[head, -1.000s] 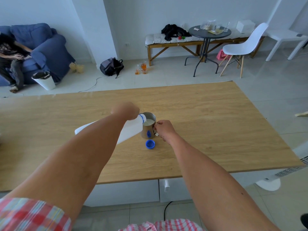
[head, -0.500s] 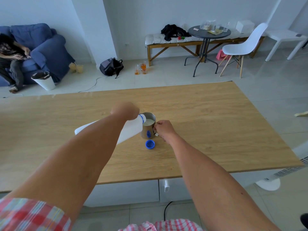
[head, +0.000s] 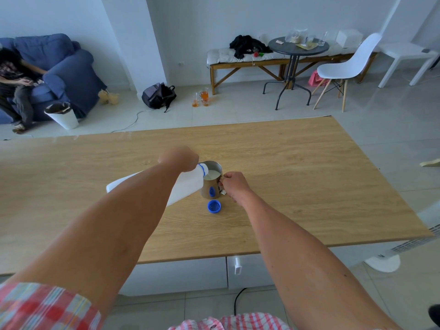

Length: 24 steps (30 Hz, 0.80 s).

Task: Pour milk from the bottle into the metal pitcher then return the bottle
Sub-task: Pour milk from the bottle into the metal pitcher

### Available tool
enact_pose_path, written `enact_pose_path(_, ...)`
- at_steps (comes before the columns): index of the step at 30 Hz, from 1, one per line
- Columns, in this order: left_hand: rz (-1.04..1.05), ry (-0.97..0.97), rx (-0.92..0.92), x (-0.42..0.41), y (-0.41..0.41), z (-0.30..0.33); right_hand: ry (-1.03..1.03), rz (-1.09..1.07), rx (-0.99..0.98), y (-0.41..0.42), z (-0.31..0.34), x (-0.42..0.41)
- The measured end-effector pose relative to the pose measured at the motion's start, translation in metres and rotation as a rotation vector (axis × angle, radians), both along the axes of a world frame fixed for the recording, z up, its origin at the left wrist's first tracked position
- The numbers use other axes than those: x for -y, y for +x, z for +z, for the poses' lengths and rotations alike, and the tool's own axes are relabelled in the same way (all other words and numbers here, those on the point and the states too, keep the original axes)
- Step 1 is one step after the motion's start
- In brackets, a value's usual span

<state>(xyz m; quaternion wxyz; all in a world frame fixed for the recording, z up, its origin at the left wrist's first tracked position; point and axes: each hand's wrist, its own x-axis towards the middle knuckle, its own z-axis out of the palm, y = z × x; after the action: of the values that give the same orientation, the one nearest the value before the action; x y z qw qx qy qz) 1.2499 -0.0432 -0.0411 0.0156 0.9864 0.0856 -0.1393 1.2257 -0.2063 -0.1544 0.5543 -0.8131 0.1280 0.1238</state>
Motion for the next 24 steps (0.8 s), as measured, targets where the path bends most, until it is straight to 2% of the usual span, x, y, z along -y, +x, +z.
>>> enact_pose_path(24,0.001,0.01,-0.006,0.002,-0.0009,0.0031,0.008,0.002,-0.014,-0.002,0.0051,0.0013)
